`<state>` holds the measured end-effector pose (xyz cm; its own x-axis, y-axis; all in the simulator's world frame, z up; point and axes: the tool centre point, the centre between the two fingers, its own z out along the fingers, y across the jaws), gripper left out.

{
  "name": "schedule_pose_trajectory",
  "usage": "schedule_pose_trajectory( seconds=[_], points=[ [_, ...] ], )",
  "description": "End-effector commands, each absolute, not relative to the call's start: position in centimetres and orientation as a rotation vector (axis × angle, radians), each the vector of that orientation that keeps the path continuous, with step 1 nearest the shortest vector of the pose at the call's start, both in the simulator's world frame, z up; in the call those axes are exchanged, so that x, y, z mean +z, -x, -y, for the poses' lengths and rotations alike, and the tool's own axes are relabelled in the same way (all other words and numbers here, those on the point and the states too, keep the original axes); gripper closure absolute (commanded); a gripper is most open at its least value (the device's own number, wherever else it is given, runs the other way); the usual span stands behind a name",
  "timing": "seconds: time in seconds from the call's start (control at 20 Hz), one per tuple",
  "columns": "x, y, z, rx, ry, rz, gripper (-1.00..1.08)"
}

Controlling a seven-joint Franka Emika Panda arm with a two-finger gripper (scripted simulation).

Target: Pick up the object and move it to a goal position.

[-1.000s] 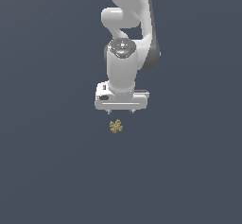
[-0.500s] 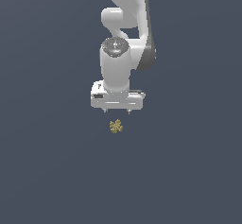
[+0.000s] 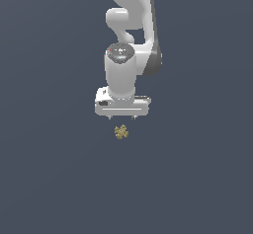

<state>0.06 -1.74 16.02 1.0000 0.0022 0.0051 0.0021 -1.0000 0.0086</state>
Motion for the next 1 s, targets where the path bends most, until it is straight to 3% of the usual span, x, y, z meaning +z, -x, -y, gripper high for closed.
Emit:
schedule_pose_trajectory(
  seconds=[0.0,0.95],
  points=[
    [15.4,-0.1,1.8,0.006,-3.132,-0.051,-0.92],
    [9.3,-0.3,2.5,0.0,-3.098,-0.517,-0.92]
  ],
)
